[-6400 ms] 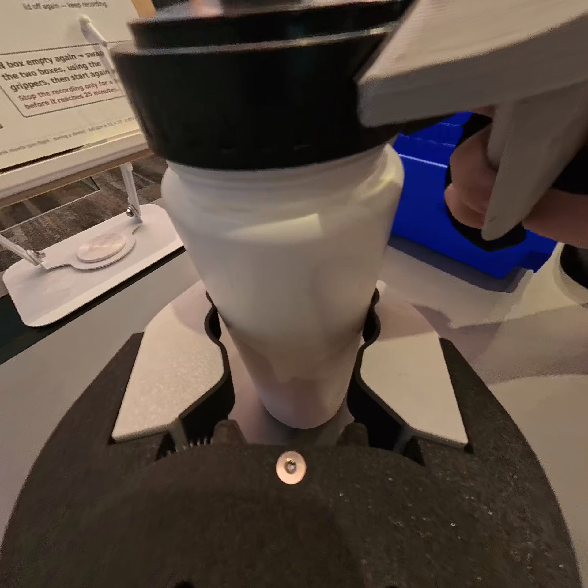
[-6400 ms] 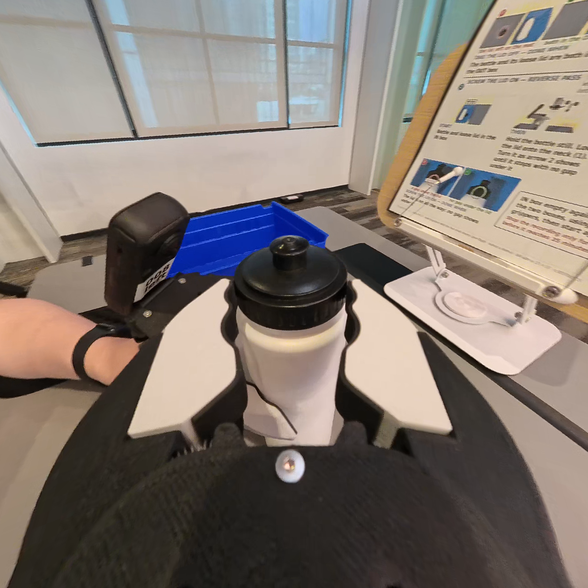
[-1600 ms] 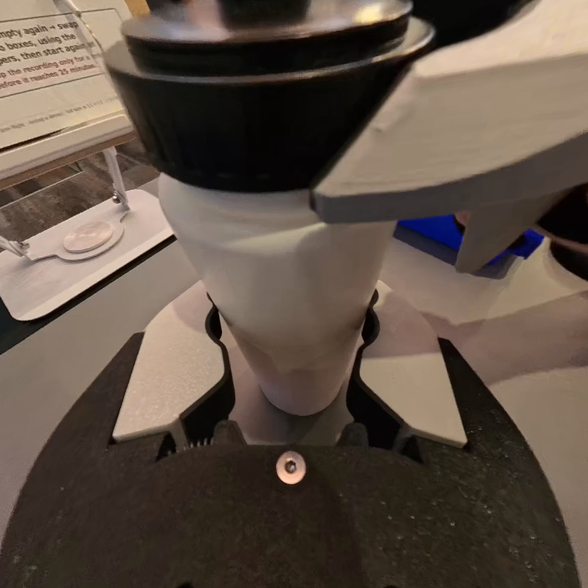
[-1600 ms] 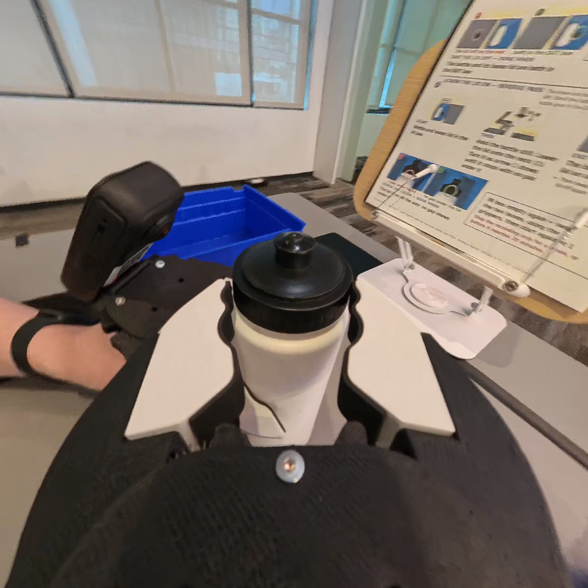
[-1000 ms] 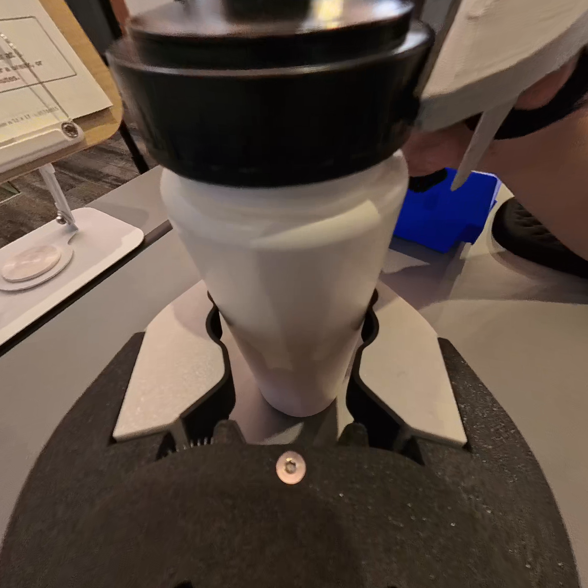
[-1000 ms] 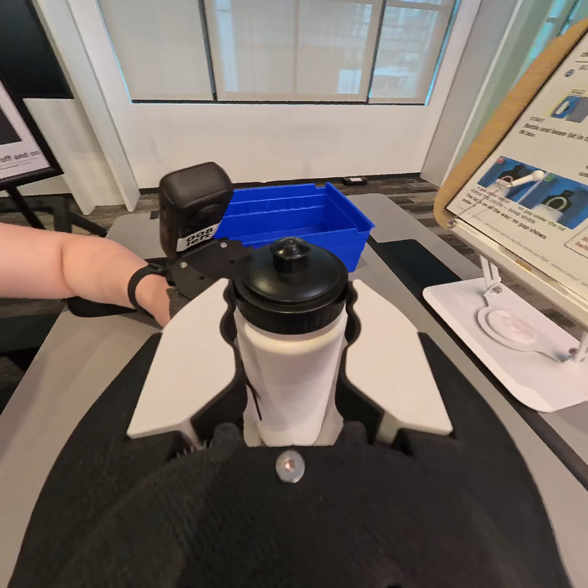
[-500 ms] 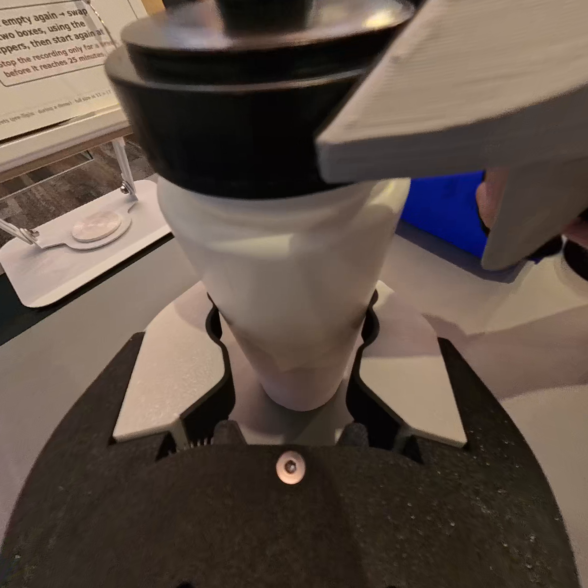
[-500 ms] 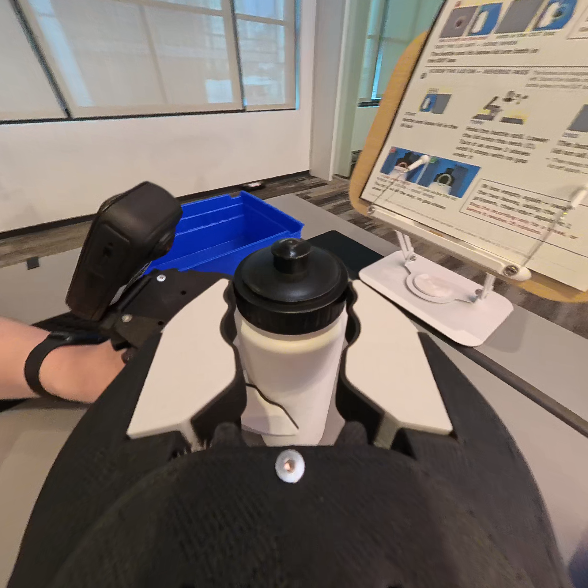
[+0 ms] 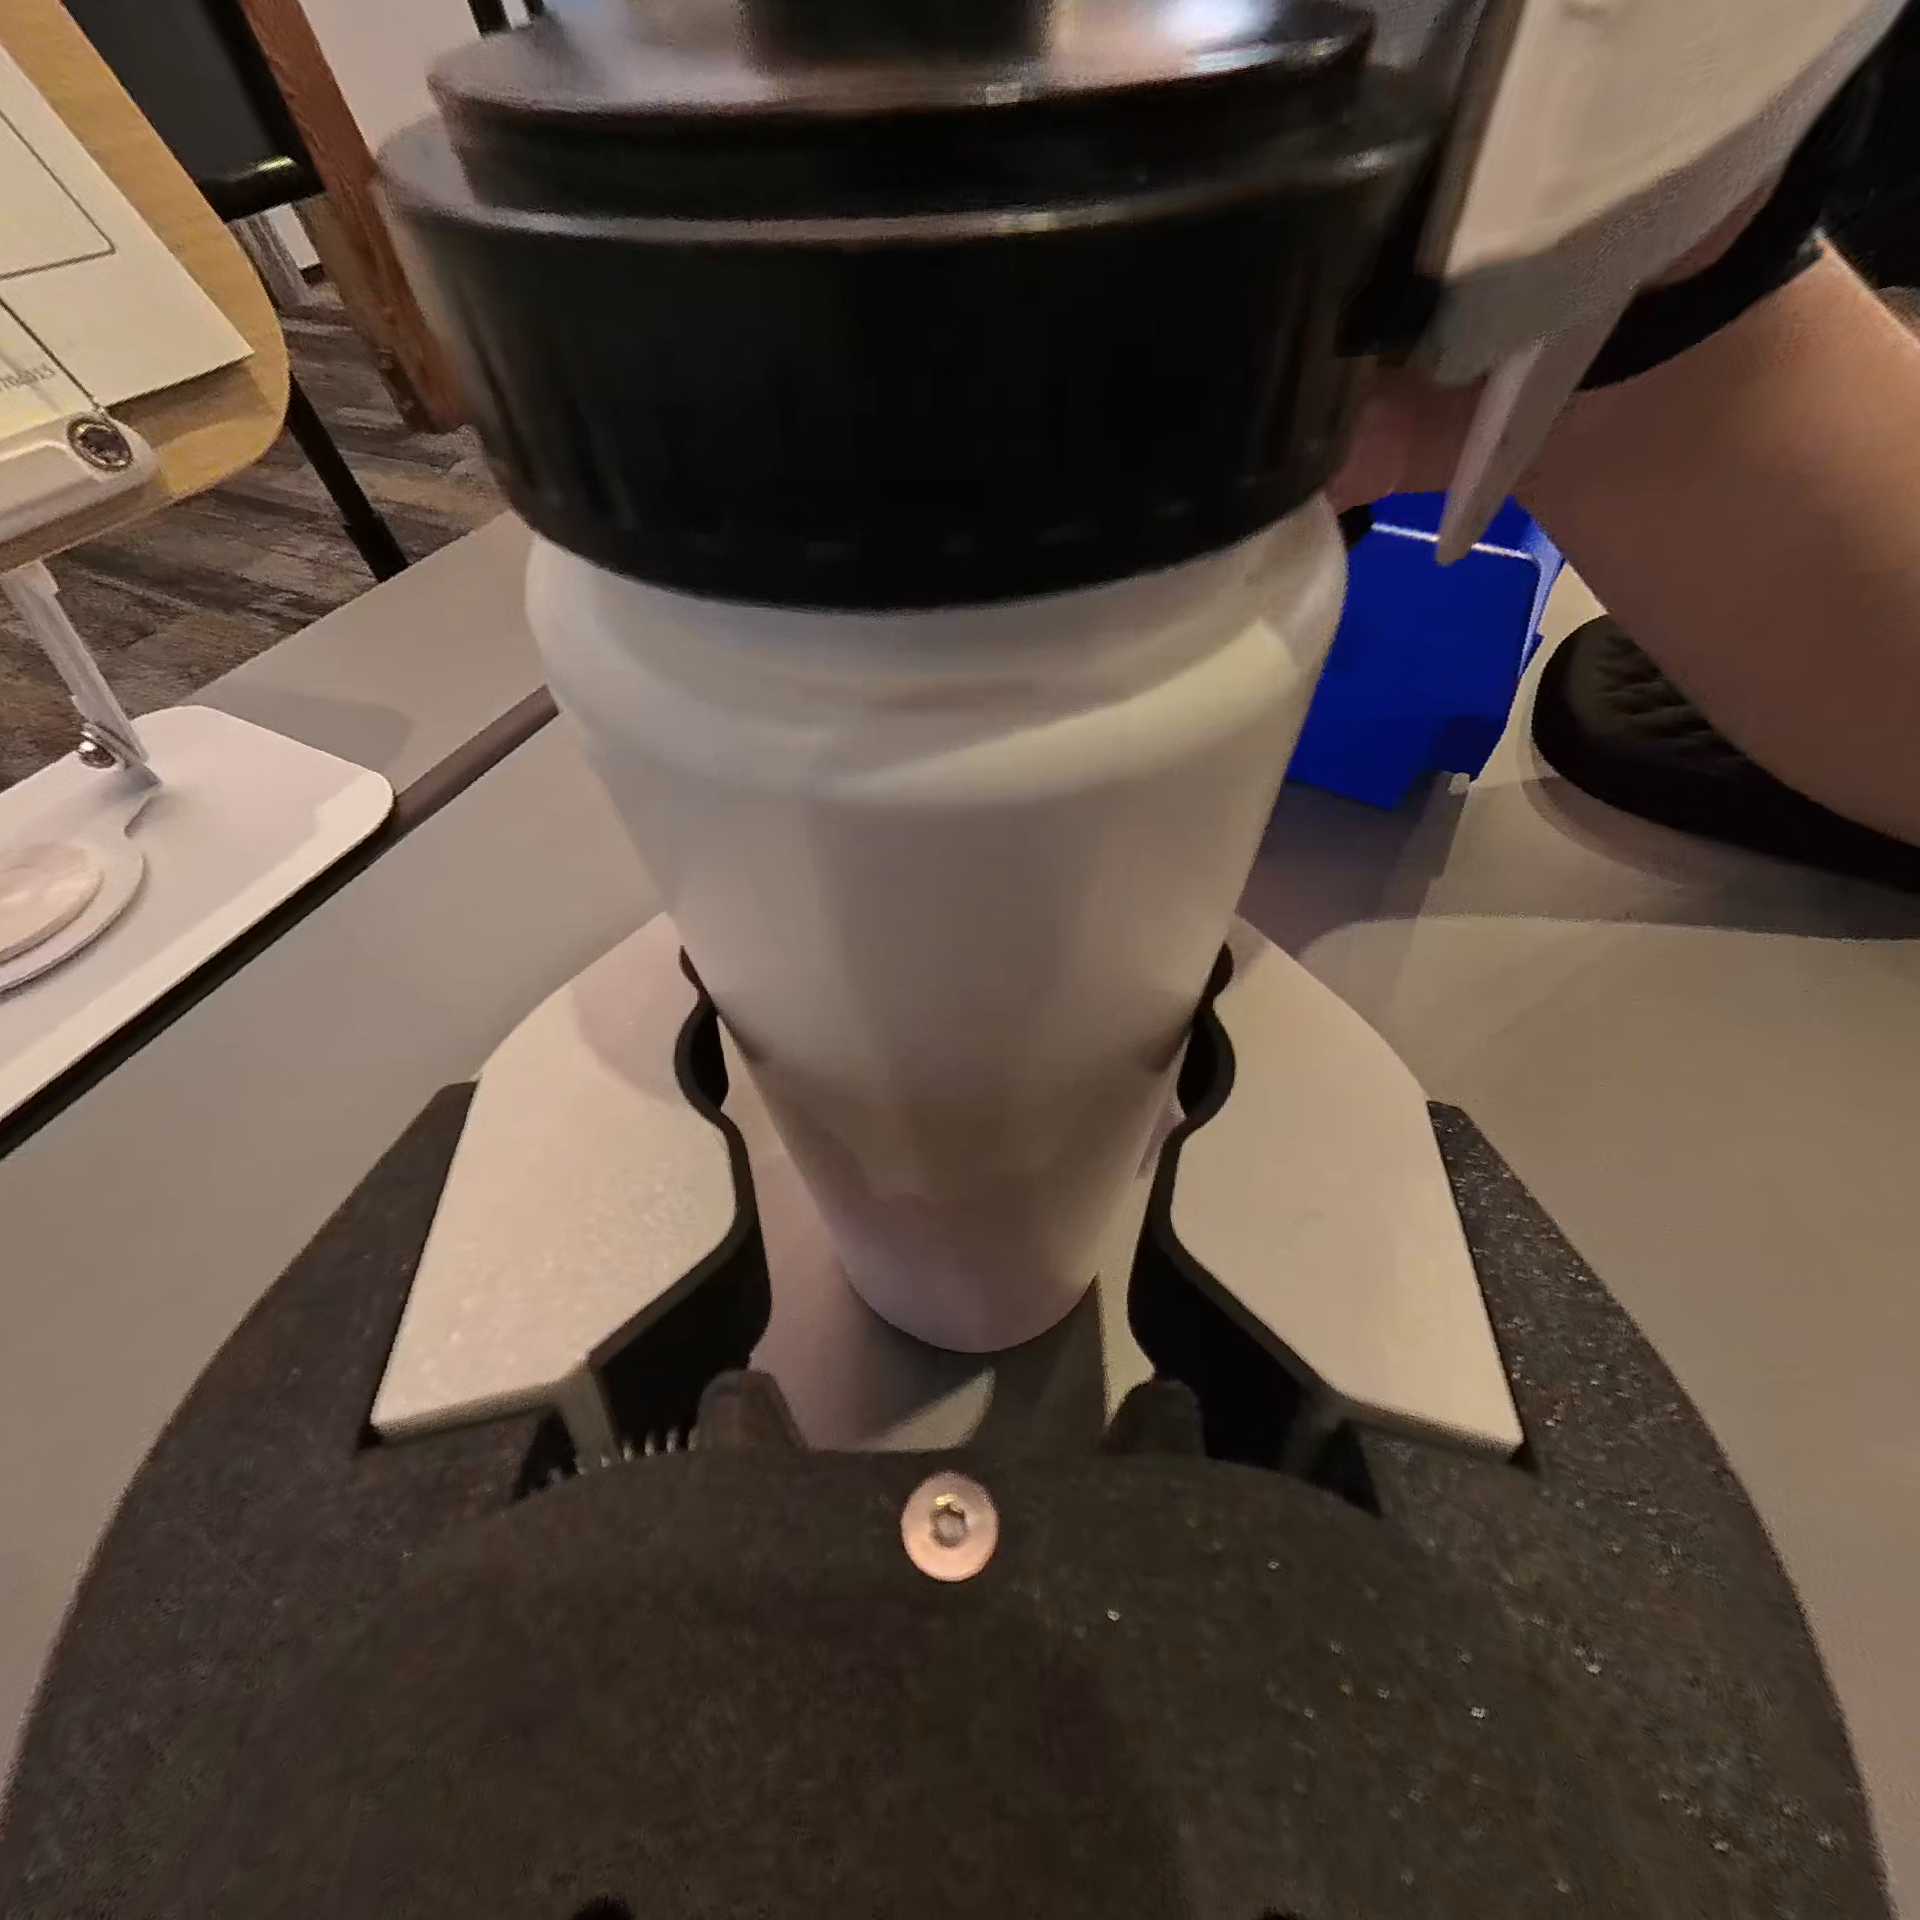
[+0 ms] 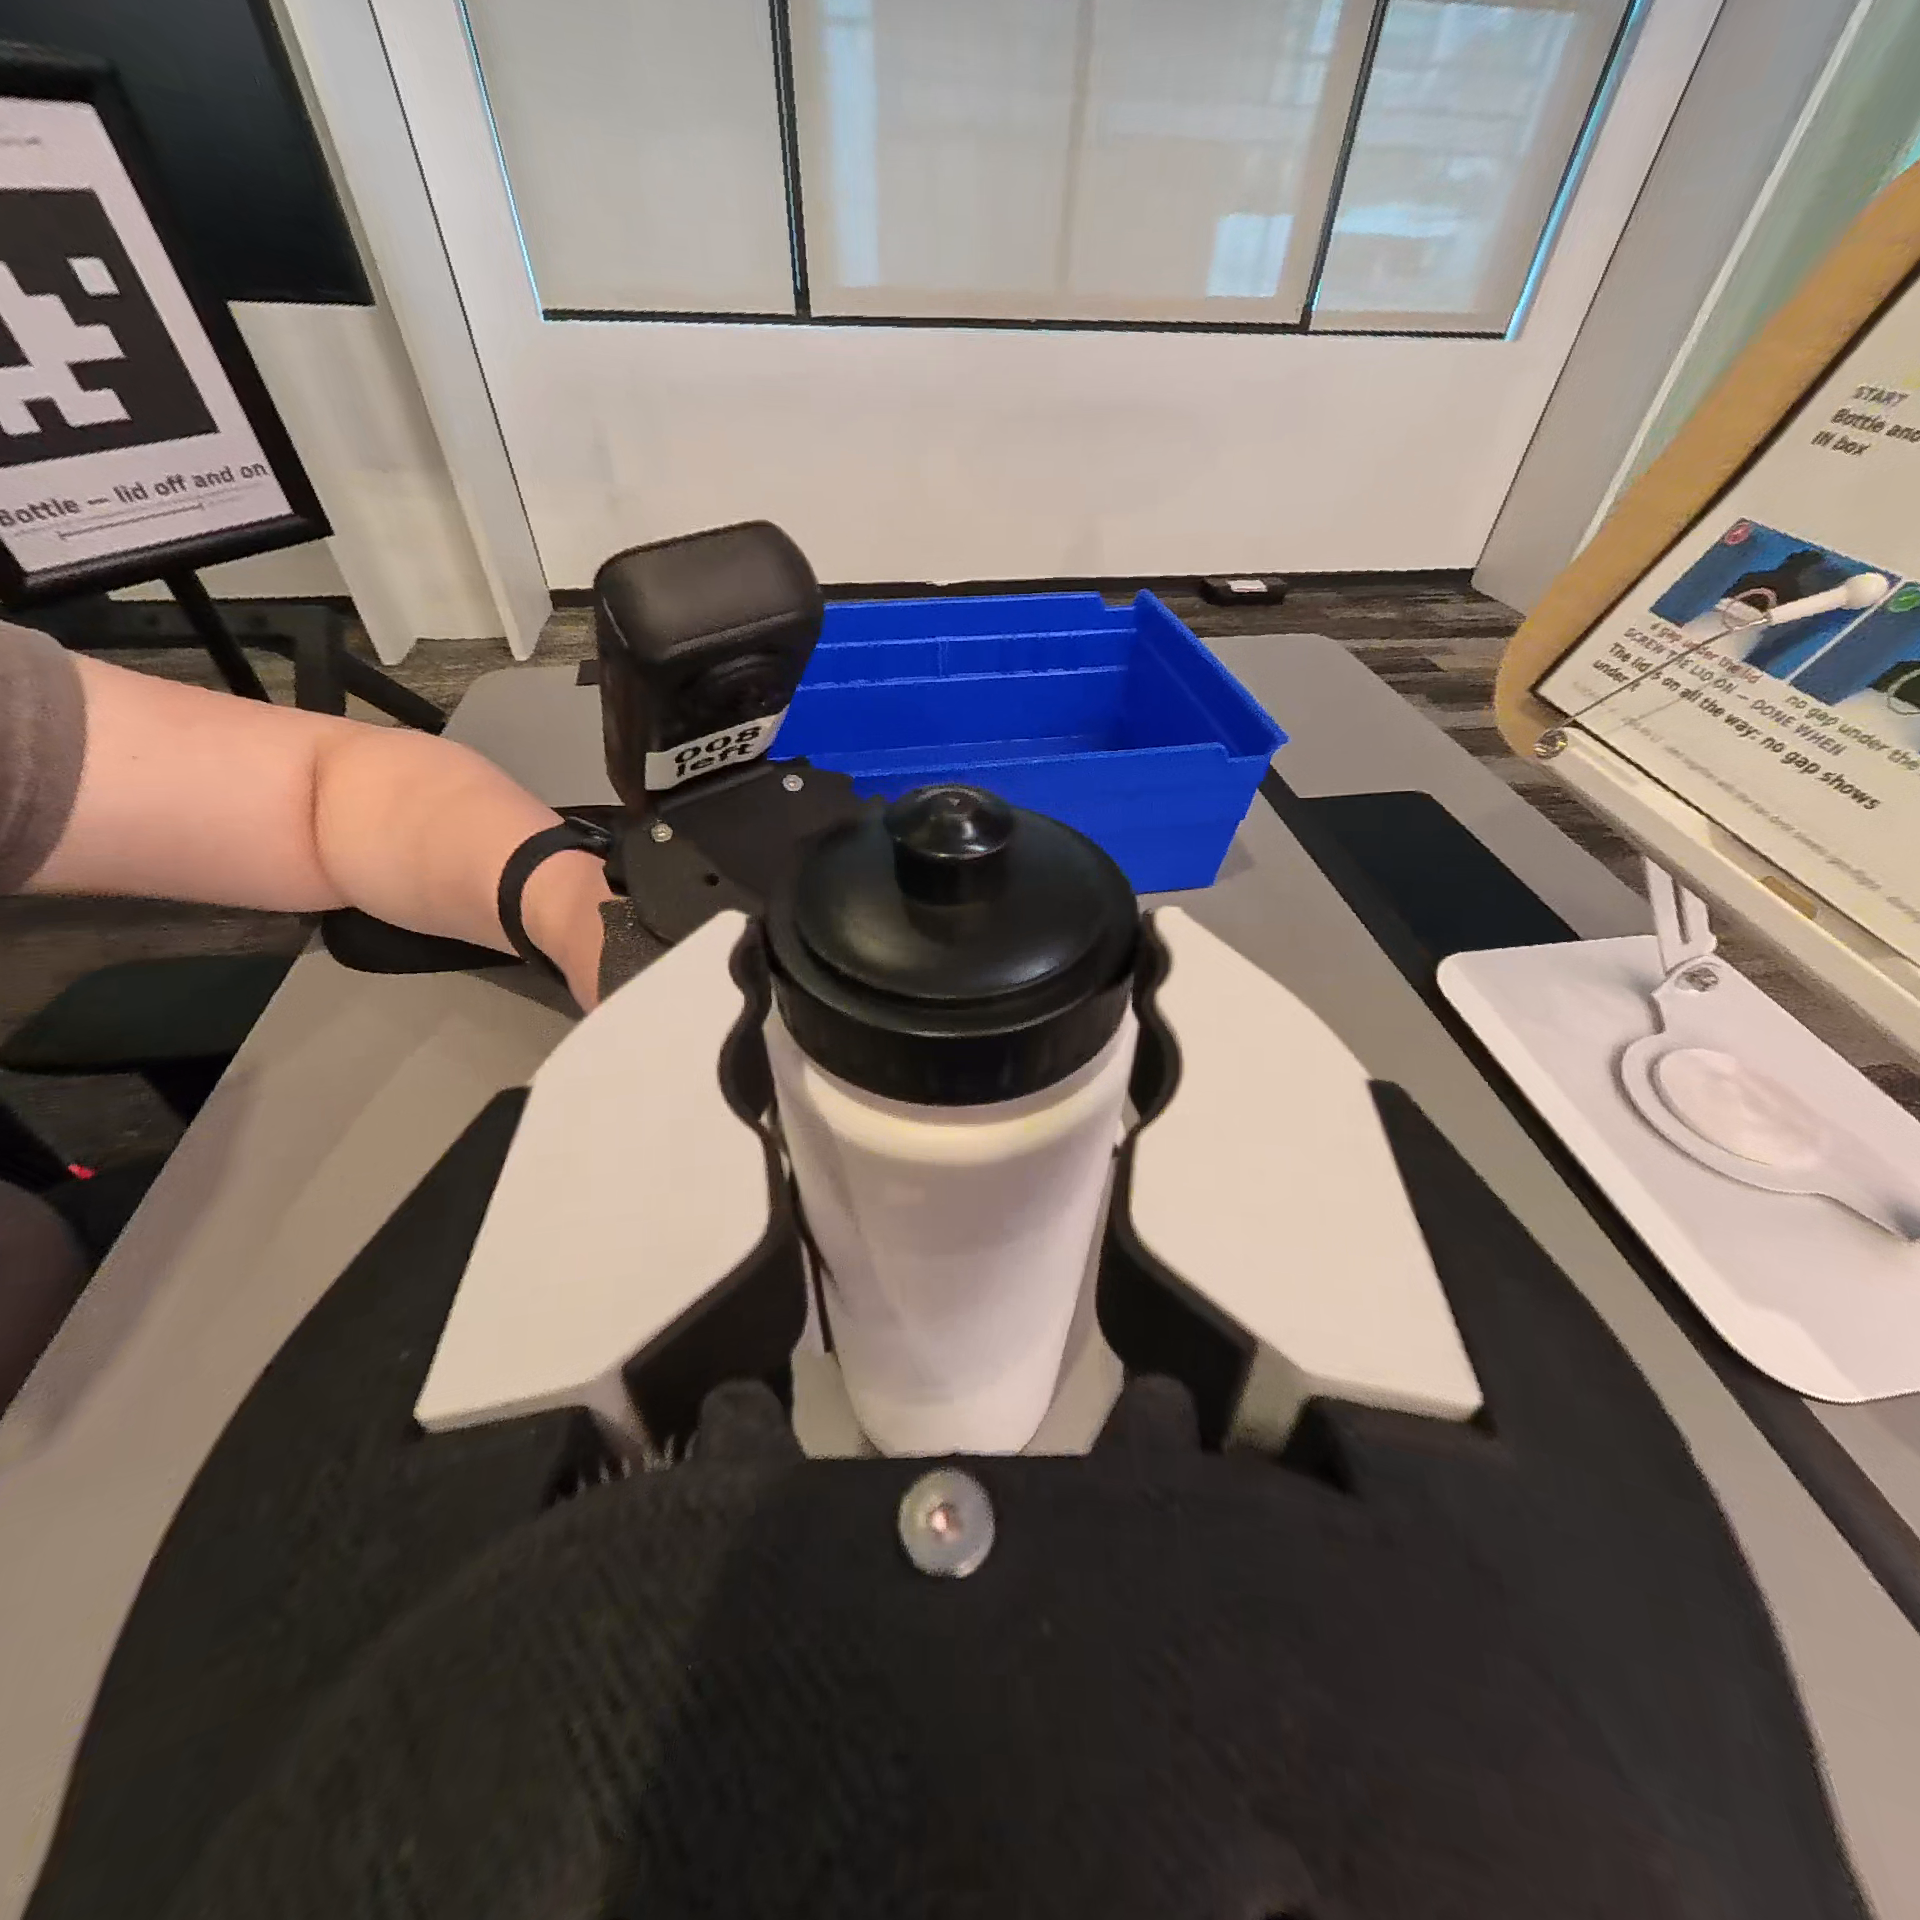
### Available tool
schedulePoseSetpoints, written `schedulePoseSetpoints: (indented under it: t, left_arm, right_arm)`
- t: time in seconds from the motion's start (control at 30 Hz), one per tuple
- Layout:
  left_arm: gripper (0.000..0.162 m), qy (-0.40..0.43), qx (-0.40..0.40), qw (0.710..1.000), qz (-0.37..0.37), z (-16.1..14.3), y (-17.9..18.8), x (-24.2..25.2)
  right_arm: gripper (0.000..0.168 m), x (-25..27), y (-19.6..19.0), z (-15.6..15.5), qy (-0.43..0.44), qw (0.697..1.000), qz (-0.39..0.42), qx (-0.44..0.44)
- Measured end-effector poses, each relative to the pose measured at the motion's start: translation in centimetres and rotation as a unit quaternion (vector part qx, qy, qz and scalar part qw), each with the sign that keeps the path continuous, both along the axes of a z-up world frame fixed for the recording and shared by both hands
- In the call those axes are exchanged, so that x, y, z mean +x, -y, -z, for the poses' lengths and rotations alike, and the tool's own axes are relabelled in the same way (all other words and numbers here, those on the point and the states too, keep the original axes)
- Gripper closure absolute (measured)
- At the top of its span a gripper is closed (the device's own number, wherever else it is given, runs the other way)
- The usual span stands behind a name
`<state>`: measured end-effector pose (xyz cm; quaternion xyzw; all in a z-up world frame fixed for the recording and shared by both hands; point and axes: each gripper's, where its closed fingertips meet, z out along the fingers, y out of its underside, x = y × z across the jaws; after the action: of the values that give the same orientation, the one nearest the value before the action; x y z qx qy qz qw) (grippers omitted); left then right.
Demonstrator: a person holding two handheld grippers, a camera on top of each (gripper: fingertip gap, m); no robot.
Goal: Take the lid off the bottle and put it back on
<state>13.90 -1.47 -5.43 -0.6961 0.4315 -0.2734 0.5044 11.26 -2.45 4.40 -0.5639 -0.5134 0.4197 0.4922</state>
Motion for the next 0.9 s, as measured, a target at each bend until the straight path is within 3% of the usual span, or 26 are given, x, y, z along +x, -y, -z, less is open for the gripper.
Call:
schedulePoseSetpoints:
  t: [0.23,0.43,0.53,0.6,0.77,0.9]
  left_arm:
    - [0.075,-0.008,-0.006,0.998,-0.067,0.1,-1.3,-1.2]
    - [0.075,-0.015,-0.015,0.993,-0.118,0.1,-2.4,-2.2]
    - [0.075,-0.021,-0.014,0.992,-0.126,0.2,-2.5,-2.2]
    - [0.075,-0.018,-0.016,0.992,-0.121,0.1,-2.6,-2.2]
    - [0.075,-0.020,-0.005,0.997,-0.079,0.1,-1.9,-1.8]
    - [0.075,-0.018,-0.006,0.999,-0.040,0.1,-0.9,-0.7]
  right_arm:
    - [0.100,-1.0,-1.4,0.0,0.004,0.995,0.102,0.003]
    - [0.099,-1.5,-2.5,-0.1,-0.032,0.964,0.262,0.017]
    - [0.099,-1.5,-2.6,0.0,-0.033,0.957,0.287,0.031]
    - [0.099,-1.6,-2.6,0.0,-0.024,0.963,0.268,0.033]
    - [0.093,-0.9,-1.2,-2.1,-0.060,0.992,0.112,0.012]
    - [0.092,0.3,-0.3,-1.4,-0.040,0.999,0.017,-0.028]
